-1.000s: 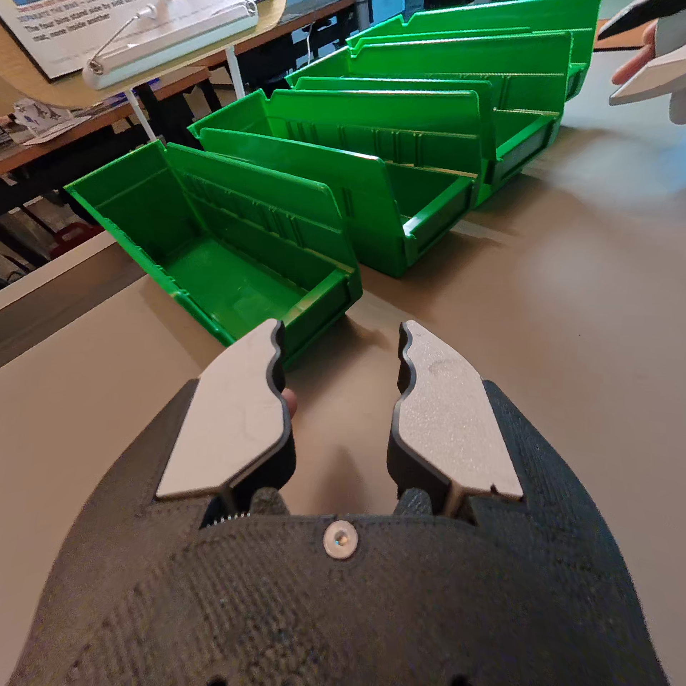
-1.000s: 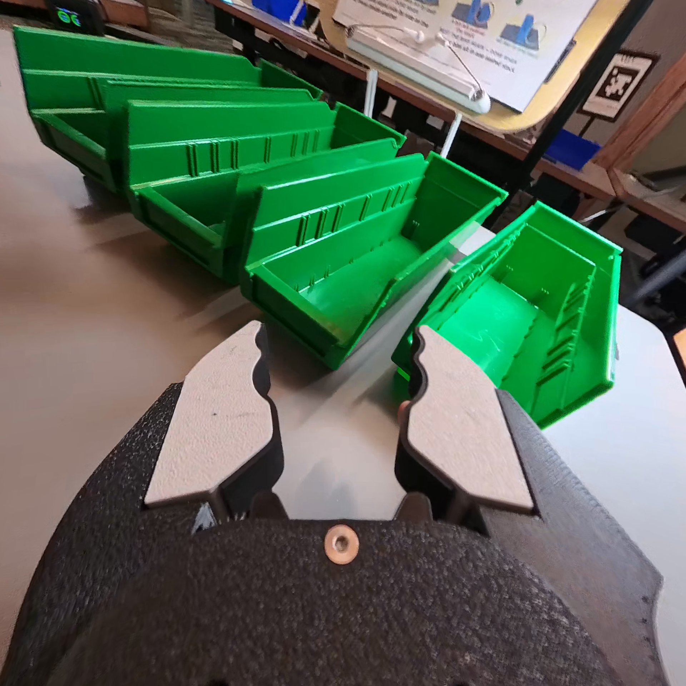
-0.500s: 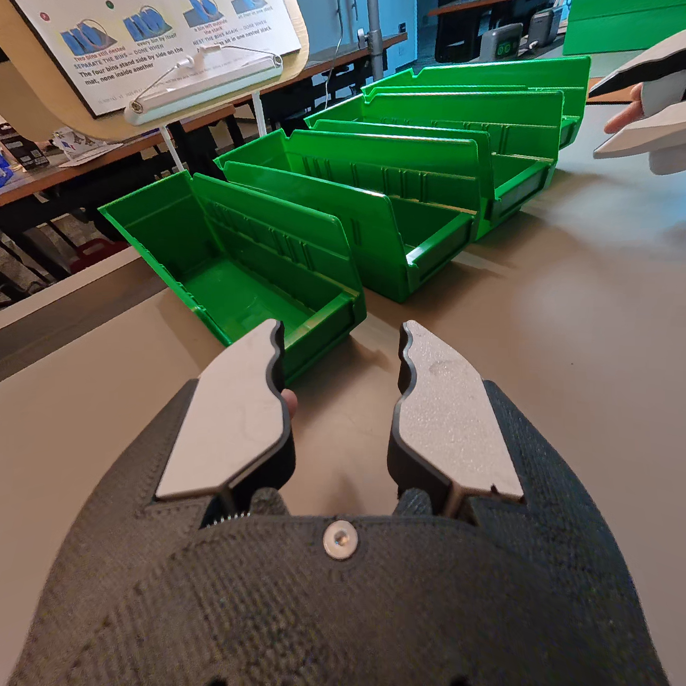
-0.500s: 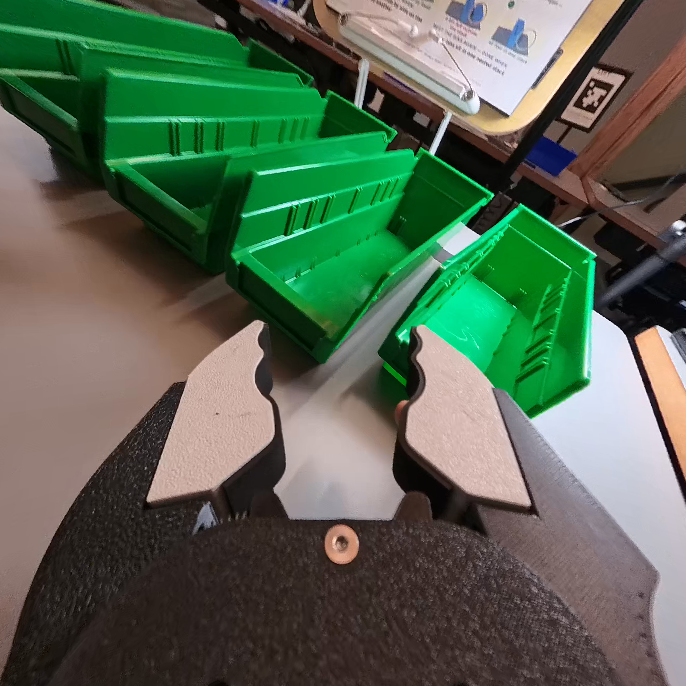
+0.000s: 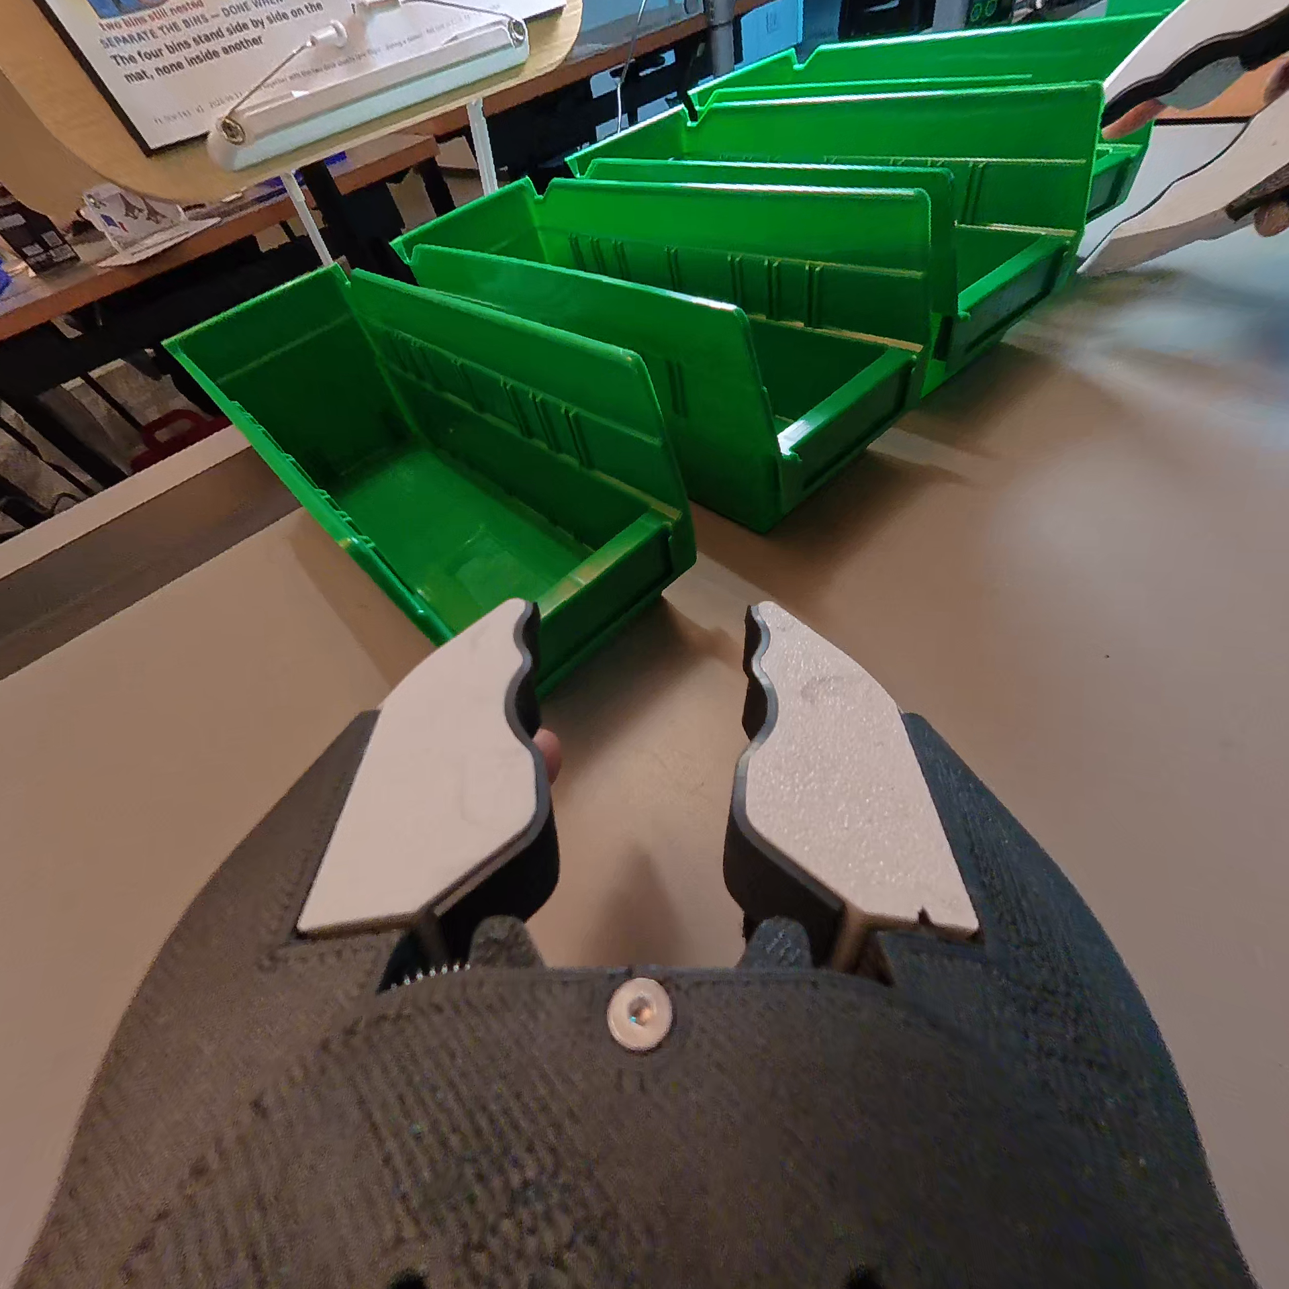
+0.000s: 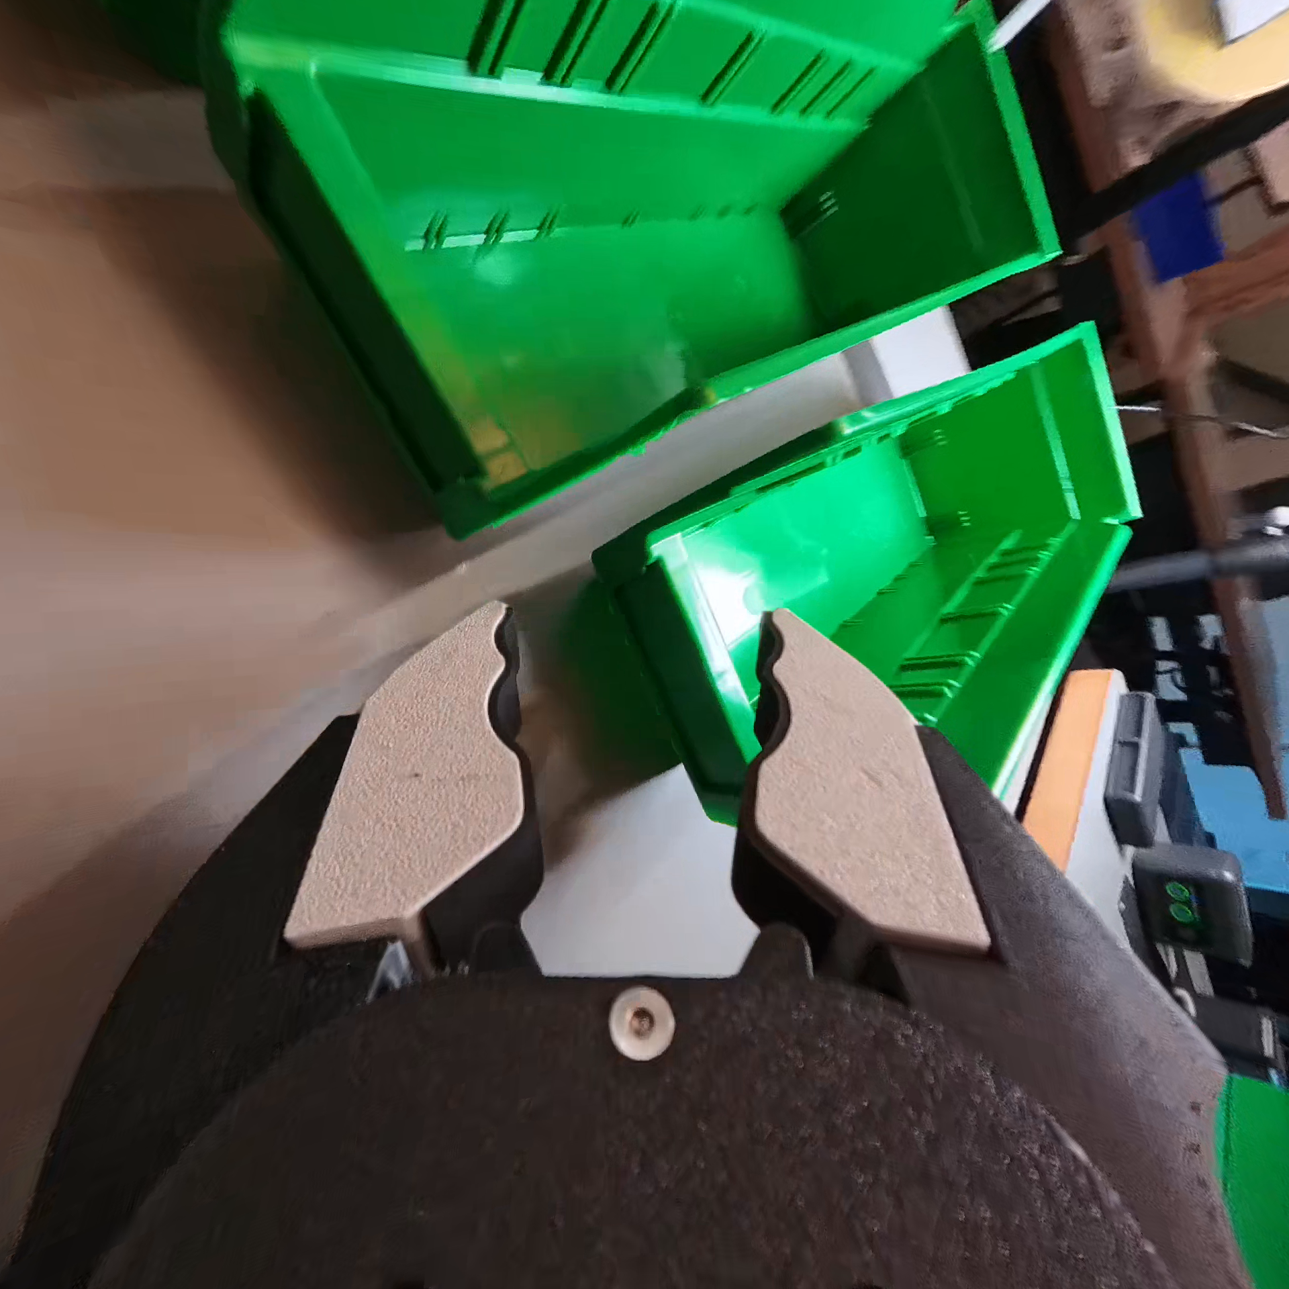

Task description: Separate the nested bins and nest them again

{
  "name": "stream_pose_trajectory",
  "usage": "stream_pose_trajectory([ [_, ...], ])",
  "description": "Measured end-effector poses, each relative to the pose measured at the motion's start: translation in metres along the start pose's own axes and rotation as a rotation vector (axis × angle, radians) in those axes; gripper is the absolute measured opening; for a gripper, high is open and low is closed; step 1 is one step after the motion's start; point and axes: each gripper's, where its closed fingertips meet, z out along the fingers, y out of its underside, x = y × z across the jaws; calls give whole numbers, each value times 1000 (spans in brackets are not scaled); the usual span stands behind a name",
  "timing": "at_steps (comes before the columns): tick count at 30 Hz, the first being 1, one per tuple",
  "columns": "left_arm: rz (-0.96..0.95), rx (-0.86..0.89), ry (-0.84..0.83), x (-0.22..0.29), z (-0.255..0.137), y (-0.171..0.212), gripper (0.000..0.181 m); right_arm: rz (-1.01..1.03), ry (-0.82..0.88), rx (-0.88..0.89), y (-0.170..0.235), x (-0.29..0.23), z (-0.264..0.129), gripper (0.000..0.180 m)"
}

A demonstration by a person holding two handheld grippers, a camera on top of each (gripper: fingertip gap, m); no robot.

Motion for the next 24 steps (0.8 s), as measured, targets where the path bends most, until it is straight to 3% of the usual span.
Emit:
stream_pose_trajectory([
  [7,-7,-9,-5,-2,0,2,55,-188,-140,-200,25,7,30,60],
  [10,-12,-7,-10,-4,0,2,54,-231,-140,-213,28,10,39,38],
  [14,-13,-10,-7,-3,0,3,54,-276,-119,-227,31,12,38,30],
  [18,-10,-15,-5,-2,1,4,54,-247,-122,-181,20,9,17,28],
  [24,-4,-35,-1,-1,4,8,53,-322,-42,-155,-21,33,-45,27],
])
